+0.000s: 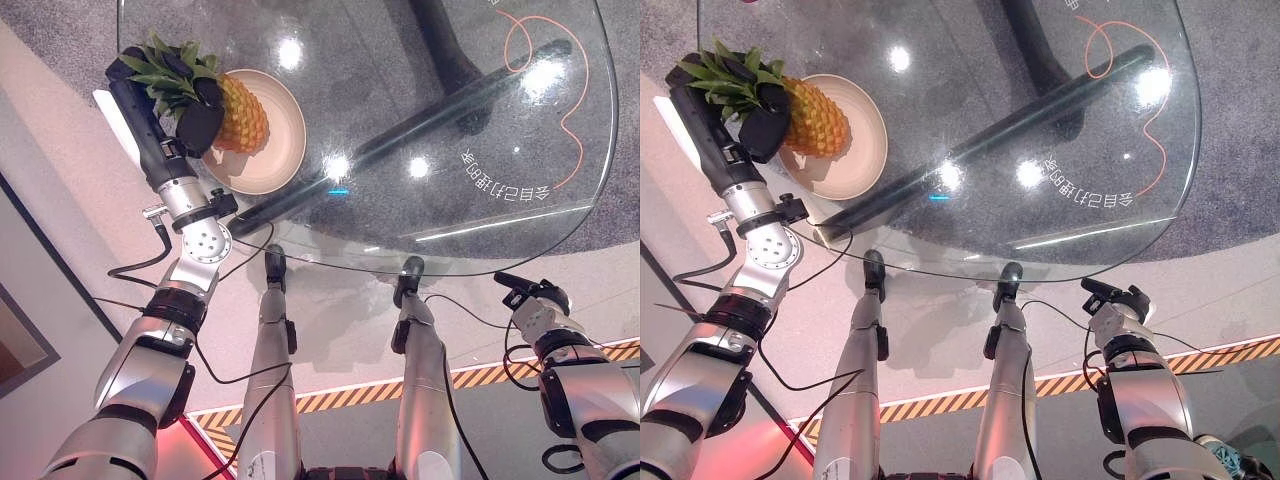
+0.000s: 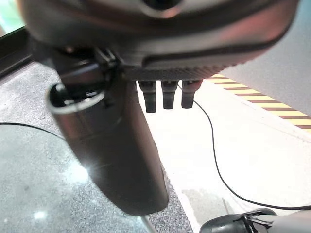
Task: Pick up the fruit to the plate
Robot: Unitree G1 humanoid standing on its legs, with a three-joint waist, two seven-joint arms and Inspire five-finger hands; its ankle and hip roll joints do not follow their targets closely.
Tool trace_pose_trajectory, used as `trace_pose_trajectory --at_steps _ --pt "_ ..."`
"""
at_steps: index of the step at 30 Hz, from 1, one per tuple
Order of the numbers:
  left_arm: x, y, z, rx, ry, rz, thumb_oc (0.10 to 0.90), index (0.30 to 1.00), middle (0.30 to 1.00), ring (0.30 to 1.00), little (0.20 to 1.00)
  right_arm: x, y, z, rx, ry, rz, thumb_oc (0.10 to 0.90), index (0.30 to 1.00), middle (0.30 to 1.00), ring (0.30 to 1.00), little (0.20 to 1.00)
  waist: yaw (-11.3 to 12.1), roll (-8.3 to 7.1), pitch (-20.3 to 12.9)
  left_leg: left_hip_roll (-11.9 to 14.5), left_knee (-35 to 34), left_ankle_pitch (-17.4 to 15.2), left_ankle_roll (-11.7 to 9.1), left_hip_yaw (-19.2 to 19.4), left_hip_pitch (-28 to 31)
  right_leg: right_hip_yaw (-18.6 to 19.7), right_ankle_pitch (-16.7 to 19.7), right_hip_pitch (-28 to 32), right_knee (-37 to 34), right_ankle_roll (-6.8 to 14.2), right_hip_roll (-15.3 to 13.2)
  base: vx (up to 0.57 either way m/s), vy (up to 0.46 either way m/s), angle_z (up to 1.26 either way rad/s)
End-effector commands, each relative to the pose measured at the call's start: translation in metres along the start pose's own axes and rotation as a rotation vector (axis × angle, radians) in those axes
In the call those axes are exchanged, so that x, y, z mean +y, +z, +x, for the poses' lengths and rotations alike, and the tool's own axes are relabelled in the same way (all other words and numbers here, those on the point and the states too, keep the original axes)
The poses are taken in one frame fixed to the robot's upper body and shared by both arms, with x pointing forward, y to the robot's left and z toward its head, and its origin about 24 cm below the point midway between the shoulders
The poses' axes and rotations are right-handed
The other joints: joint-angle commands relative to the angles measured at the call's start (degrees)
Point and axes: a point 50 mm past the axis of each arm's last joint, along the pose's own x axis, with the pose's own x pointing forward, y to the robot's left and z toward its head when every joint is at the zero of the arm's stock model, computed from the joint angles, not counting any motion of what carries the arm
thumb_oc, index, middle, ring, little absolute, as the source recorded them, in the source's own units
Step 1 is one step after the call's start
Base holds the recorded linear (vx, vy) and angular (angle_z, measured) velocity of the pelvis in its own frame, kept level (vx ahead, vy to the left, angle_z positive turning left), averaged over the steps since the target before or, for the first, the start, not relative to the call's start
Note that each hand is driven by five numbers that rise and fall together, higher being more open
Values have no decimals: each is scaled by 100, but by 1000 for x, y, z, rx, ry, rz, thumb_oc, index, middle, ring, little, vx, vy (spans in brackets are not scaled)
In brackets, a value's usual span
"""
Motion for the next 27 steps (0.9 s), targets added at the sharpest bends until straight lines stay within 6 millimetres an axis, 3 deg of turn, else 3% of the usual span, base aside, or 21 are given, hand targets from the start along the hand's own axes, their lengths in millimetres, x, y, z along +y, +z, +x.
trace_pose_trajectory --at_steps 1,27 --pt "1 19 14 -122 -2 -72 300 472 472 472 400 -31 -5 8 -3 -122 -16 800 900 900 900 900 125 -128 -138 -175 376 -574 437 17 -32 -235 385 -45 -390 -275 180 0 0 0" --pt "-2 13 -8 -112 -93 -71 429 582 582 582 529 -35 -8 9 3 -134 -2 800 900 900 900 900 227 -117 -138 -160 464 -658 449 -42 -29 -311 343 -10 -326 -258 153 0 0 0"
